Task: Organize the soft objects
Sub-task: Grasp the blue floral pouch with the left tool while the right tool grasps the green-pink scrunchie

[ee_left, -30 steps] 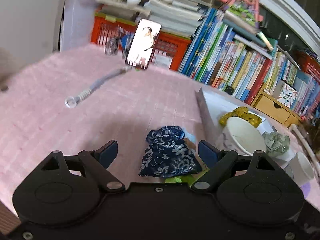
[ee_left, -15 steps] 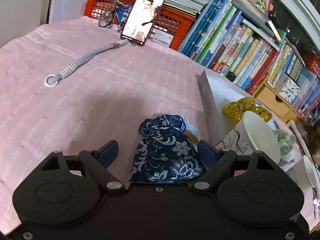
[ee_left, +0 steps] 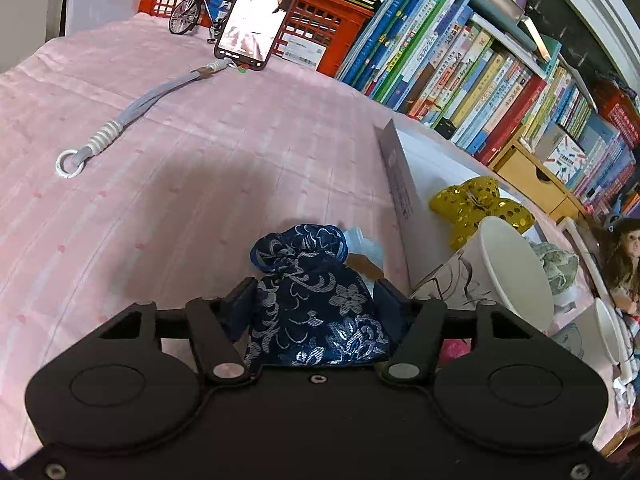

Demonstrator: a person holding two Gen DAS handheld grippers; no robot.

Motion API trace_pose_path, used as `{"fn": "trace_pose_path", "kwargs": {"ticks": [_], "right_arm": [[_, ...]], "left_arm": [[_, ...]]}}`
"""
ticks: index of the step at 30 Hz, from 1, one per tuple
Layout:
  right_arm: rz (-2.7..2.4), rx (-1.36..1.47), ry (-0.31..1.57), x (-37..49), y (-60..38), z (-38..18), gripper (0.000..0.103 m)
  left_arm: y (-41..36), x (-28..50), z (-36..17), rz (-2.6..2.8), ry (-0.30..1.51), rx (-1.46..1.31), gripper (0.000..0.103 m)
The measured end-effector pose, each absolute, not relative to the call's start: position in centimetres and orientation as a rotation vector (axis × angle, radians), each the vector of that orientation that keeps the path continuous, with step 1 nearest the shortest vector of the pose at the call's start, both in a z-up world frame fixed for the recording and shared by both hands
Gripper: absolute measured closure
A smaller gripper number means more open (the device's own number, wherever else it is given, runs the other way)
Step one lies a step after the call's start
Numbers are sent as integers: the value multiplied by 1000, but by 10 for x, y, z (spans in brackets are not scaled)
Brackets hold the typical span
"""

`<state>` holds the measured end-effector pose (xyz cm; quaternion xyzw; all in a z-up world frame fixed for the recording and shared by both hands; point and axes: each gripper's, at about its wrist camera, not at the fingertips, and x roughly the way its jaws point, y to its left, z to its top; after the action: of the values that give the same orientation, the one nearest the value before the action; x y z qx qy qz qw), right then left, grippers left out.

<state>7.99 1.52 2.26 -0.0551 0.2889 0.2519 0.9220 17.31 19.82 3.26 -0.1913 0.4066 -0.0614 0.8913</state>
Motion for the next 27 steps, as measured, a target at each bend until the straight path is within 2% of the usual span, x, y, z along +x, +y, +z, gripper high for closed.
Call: {"fn": "trace_pose_path", "kwargs": {"ticks": [3, 6, 15, 19, 27], "right_arm": [[524, -102, 607, 81, 13, 22, 14], [519, -104, 612, 80, 14, 21, 30], [518, -77, 609, 80, 9, 24, 48], [503, -64, 598, 79, 5, 27, 53], [497, -59, 575, 73, -5, 35, 54]], "left_arm": [[197, 172, 33, -128, 843, -389, 49], [197, 170, 35, -122, 839, -388, 53], [198, 162, 41, -101, 819, -382, 60], [197, 156, 47, -98, 800, -375, 60], [190, 142, 67, -86, 738, -316, 60]]}}
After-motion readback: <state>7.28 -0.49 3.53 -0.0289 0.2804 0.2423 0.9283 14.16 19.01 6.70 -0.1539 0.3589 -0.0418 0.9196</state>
